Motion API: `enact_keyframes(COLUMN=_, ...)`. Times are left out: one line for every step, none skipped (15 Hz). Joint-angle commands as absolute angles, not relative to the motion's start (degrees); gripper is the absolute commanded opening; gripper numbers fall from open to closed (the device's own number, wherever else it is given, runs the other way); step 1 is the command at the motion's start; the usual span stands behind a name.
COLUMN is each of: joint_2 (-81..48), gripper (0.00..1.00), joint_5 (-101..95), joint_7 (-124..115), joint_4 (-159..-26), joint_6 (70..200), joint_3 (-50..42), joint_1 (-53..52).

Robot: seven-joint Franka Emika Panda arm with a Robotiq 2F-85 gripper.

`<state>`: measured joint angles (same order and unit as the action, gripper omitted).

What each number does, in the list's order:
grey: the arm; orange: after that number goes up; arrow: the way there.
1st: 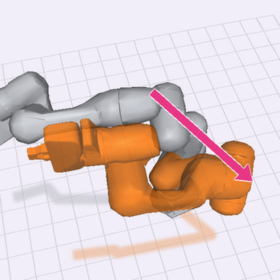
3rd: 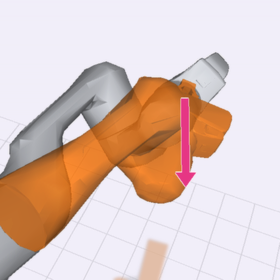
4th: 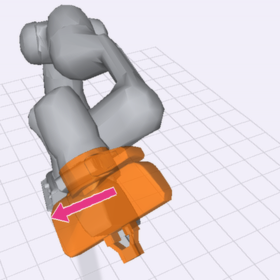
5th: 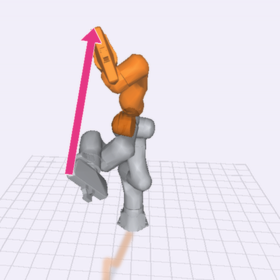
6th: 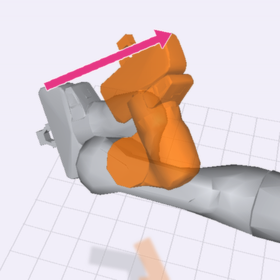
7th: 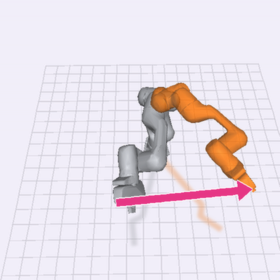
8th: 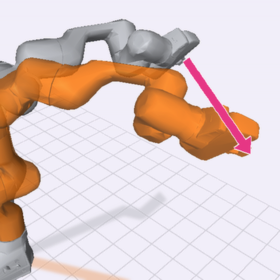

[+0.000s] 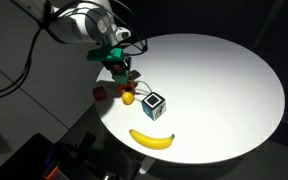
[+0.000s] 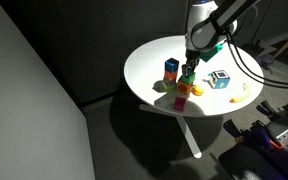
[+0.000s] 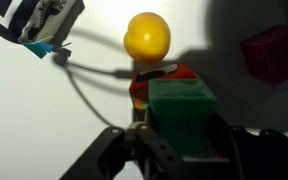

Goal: Pick up the green block and place it on top of the block with a number on it

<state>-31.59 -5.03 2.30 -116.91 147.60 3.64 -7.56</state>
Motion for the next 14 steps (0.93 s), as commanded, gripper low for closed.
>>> enact_keyframes(joint_2=-31.8, gripper=0.62, joint_5=-6.0, joint_7=1.2, joint_4=-116.2, joint_6=148.1, joint_3=3.1, joint_1=-8.1)
enact_keyframes(joint_2=-31.8, gripper=0.77, joint_5=-6.0, joint_7=1.2, joint_4=-116.2, joint_6=148.1, joint_3=3.1, joint_1=-8.1)
enact_keyframes(joint_2=-31.8, gripper=0.83, joint_5=-6.0, joint_7=1.2, joint_4=-116.3, joint_6=148.2, joint_3=3.1, joint_1=-8.1)
enact_keyframes(joint_2=-31.7, gripper=0.92, joint_5=-5.9, joint_7=1.4, joint_4=-116.4, joint_6=148.1, joint_3=3.2, joint_1=-8.1)
enact_keyframes(joint_2=-31.6, gripper=0.99, joint_5=-5.9, joint_7=1.4, joint_4=-116.5, joint_6=148.1, joint_3=3.2, joint_1=-8.1)
enact_keyframes(joint_2=-31.4, gripper=1.00, joint_5=-5.9, joint_7=1.5, joint_4=-116.6, joint_6=148.0, joint_3=3.2, joint_1=-8.0)
enact_keyframes(joint_2=-31.1, gripper=1.00, joint_5=-5.5, joint_7=1.9, joint_4=-116.9, joint_6=148.0, joint_3=3.5, joint_1=-7.7)
enact_keyframes(joint_2=-30.9, gripper=1.00, joint_5=-5.4, joint_7=2.0, joint_4=-117.0, joint_6=148.0, joint_3=3.6, joint_1=-7.6)
enact_keyframes(joint_2=-30.8, gripper=1.00, joint_5=-5.1, joint_7=2.1, joint_4=-117.1, joint_6=147.9, joint_3=3.8, joint_1=-7.4)
enact_keyframes(joint_2=-30.5, gripper=1.00, joint_5=-4.8, joint_7=2.0, joint_4=-117.3, joint_6=147.8, joint_3=4.0, joint_1=-7.3)
enact_keyframes(joint_2=-30.1, gripper=1.00, joint_5=-4.7, joint_7=2.1, joint_4=-117.5, joint_6=147.8, joint_3=4.1, joint_1=-7.3)
enact_keyframes(joint_2=-29.9, gripper=1.00, joint_5=-4.7, joint_7=2.0, joint_4=-117.7, joint_6=147.8, joint_3=4.1, joint_1=-7.4)
enact_keyframes(joint_2=-29.4, gripper=1.00, joint_5=-4.5, joint_7=2.1, joint_4=-117.9, joint_6=147.8, joint_3=4.3, joint_1=-7.3)
enact_keyframes(joint_2=-29.1, gripper=1.00, joint_5=-4.4, joint_7=2.1, joint_4=-118.1, joint_6=147.7, joint_3=4.5, joint_1=-7.2)
